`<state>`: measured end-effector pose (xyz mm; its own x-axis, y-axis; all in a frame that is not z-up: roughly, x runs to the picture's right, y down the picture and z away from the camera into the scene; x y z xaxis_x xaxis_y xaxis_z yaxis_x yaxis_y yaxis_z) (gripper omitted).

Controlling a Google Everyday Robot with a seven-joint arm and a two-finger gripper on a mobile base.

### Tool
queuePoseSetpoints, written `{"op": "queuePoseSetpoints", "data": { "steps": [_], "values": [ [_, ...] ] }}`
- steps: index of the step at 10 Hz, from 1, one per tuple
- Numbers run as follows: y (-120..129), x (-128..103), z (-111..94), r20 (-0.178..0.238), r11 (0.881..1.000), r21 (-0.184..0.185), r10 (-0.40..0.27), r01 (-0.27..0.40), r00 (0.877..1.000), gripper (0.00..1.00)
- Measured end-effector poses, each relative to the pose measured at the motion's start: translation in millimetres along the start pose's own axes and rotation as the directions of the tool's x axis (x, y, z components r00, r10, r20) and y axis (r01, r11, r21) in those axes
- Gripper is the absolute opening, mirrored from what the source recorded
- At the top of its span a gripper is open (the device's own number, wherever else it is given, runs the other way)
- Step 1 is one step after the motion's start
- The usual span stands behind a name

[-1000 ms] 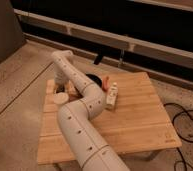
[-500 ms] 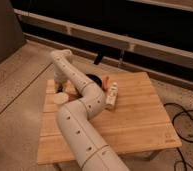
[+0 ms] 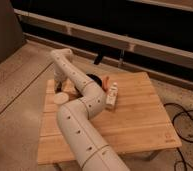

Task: Place the eraser on the white sponge

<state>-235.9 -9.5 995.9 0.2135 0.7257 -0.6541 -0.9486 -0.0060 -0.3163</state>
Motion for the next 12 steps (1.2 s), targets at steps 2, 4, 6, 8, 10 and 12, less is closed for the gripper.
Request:
{"op": "queuePoseSetpoints", "data": {
  "steps": [2,4,6,8,10,12],
  "values": [
    [0.6,-8.3,-13.4,0.034,1.0,-0.004,0.0,0.0,0.999,0.0],
    [-1.8,-20.4,-42.4,0.087,0.999,0.034,-0.022,0.019,0.996,0.0],
    [-5.0,-35.3,-85.8,0.159,0.995,0.089,-0.059,0.045,0.986,0.0],
    [-15.5,-51.2,-147.7,0.252,0.988,0.146,-0.085,0.049,0.964,0.0],
    [-28.0,-53.9,-189.4,0.295,0.981,0.188,-0.096,0.041,0.95,0.0],
    [-36.2,-48.5,-206.8,0.3,0.979,0.198,-0.098,0.038,0.949,0.0]
  ]
}}
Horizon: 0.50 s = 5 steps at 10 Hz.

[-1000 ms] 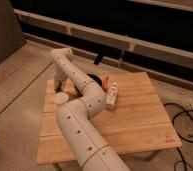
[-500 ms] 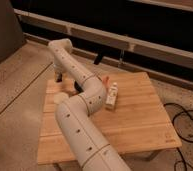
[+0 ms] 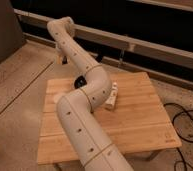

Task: Place the eraser on the white sponge

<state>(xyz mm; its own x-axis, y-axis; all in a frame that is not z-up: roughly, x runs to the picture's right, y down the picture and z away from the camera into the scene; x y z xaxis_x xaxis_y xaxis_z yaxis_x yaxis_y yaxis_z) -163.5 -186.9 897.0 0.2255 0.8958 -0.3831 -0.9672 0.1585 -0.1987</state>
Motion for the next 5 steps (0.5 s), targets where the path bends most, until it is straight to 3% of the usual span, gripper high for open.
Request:
{"op": "queuePoseSetpoints", "data": {
  "steps": [5],
  "values": [
    [-12.3,19.6,-6.8,-0.022,0.999,-0.03,0.011,-0.012,1.0,0.0]
  ]
}}
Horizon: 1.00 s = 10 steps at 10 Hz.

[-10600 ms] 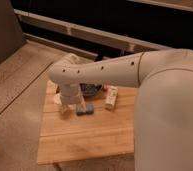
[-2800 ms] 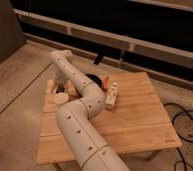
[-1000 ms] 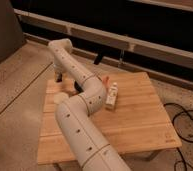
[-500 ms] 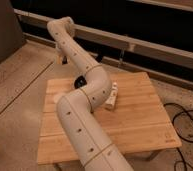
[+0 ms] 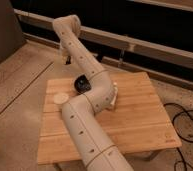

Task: Place the eraser on the white sponge

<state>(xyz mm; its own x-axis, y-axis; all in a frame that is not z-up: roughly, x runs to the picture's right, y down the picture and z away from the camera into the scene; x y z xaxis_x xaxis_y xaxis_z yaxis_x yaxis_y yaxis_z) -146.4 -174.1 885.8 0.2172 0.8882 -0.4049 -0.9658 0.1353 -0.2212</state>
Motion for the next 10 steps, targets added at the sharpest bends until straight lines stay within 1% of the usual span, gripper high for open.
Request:
{"op": "queuePoseSetpoints", "data": {
  "steps": [2,3,4,5,7,8,9,10],
  "values": [
    [0.1,-0.8,0.5,0.0,1.0,-0.003,0.004,-0.004,1.0,0.0],
    [-1.9,-1.7,0.5,-0.003,1.0,-0.011,0.013,-0.013,1.0,0.0],
    [-11.4,-1.8,4.2,-0.014,0.999,-0.024,0.042,-0.043,0.999,0.0],
    [-30.3,2.5,12.2,-0.04,0.995,-0.04,0.093,-0.095,0.995,0.0],
    [-67.6,16.0,26.2,-0.085,0.981,-0.053,0.18,-0.184,0.98,0.0],
    [-87.9,26.5,34.9,-0.113,0.97,-0.066,0.227,-0.236,0.967,0.0],
    [-91.5,28.2,36.9,-0.117,0.967,-0.073,0.235,-0.244,0.965,0.0],
    [-89.4,25.5,33.9,-0.109,0.969,-0.078,0.225,-0.234,0.968,0.0]
  ]
}}
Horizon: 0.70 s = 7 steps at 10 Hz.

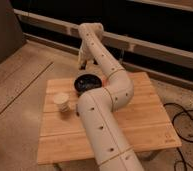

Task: Place the eraser on the white sponge

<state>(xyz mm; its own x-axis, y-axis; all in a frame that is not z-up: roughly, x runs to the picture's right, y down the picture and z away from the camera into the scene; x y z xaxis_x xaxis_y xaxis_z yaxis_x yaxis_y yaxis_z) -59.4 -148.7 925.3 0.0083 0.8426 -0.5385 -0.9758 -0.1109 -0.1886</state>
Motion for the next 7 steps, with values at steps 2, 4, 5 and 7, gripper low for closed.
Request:
{"op": "queuePoseSetpoints", "data": {
  "steps": [2,4,5,7],
  "values": [
    [23.3,-4.9,-10.8,0.022,0.997,0.006,-0.072,0.072,0.997,0.0],
    [42.3,-6.3,-15.4,0.031,0.993,0.012,-0.119,0.119,0.992,0.0],
    [47.7,-5.5,-15.4,0.029,0.992,0.012,-0.13,0.129,0.991,0.0],
    [54.4,-0.7,-8.3,0.011,0.99,0.011,-0.138,0.138,0.99,0.0]
  ]
}}
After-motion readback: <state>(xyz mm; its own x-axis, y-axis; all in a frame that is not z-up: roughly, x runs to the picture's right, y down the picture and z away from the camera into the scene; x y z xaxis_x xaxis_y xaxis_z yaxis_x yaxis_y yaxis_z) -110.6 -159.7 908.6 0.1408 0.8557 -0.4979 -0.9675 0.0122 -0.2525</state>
